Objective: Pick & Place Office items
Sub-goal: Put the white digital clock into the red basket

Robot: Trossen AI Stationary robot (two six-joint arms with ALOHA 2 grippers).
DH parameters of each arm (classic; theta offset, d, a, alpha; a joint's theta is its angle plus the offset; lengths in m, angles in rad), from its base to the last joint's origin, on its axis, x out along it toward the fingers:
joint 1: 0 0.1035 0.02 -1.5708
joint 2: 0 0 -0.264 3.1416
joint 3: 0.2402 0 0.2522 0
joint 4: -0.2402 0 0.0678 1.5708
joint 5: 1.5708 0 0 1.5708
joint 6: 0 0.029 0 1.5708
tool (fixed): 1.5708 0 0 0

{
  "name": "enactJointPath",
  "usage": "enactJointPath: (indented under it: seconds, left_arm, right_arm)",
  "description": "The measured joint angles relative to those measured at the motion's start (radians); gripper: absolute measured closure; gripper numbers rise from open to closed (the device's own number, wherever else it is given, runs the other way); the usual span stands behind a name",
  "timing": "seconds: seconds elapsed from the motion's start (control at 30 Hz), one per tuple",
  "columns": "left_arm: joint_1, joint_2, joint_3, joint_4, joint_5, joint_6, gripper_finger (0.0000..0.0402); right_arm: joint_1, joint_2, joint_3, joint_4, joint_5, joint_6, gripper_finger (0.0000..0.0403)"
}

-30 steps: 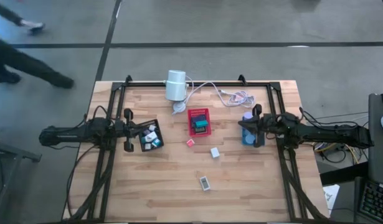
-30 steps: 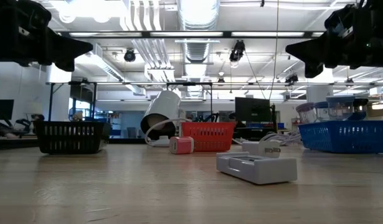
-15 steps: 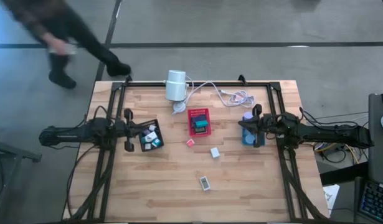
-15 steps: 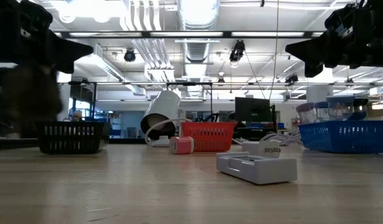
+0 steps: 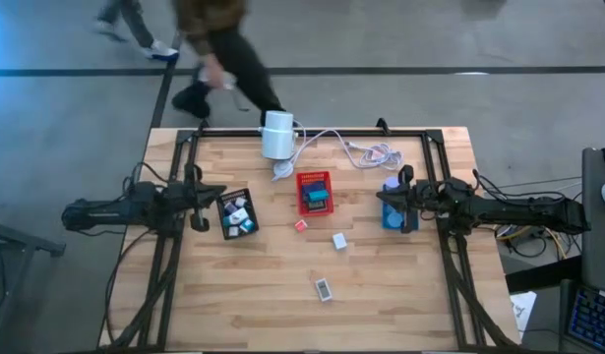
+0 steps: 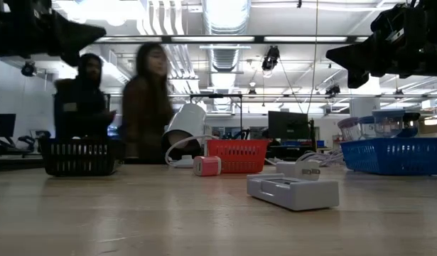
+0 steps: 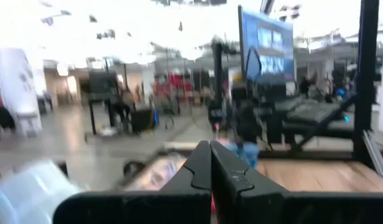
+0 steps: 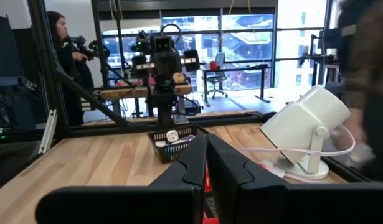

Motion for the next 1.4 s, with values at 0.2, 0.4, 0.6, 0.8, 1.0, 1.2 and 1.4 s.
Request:
enactJointPath:
  seconds: [0.2, 0.4, 0.6, 0.8, 1.0, 1.2, 1.4]
  left_arm:
    - [0.0, 0.014, 0.012, -0.029, 0.011, 0.033, 0.0401]
    - [0.0, 0.077, 0.021, -0.048, 0.0, 0.083, 0.0401]
    - [0.0, 0.112, 0.025, -0.048, -0.003, 0.081, 0.0401]
    - [0.0, 0.113, 0.025, -0.049, -0.003, 0.07, 0.0401]
    - [0.0, 0.112, 0.025, -0.05, 0.008, 0.027, 0.0401]
    - [0.0, 0.112, 0.025, -0.057, 0.01, 0.048, 0.0401]
    - [0.0, 0.112, 0.025, -0.056, 0.007, 0.048, 0.0401]
  right_arm:
    - [0.0, 0.0, 0.0, -0.001, -0.007, -0.001, 0.039]
    - [0.0, 0.0, 0.0, -0.006, -0.01, 0.002, 0.039]
    - [0.013, 0.001, 0.0, -0.009, -0.01, 0.033, 0.039]
    - [0.064, 0.001, 0.0, -0.039, -0.004, 0.062, 0.039]
    - [0.106, 0.001, 0.004, 0.022, -0.001, 0.13, 0.039]
    - [0.147, 0.016, 0.055, 0.016, 0.055, 0.1, 0.039]
    - [0.186, 0.092, 0.147, -0.043, 0.058, 0.058, 0.039]
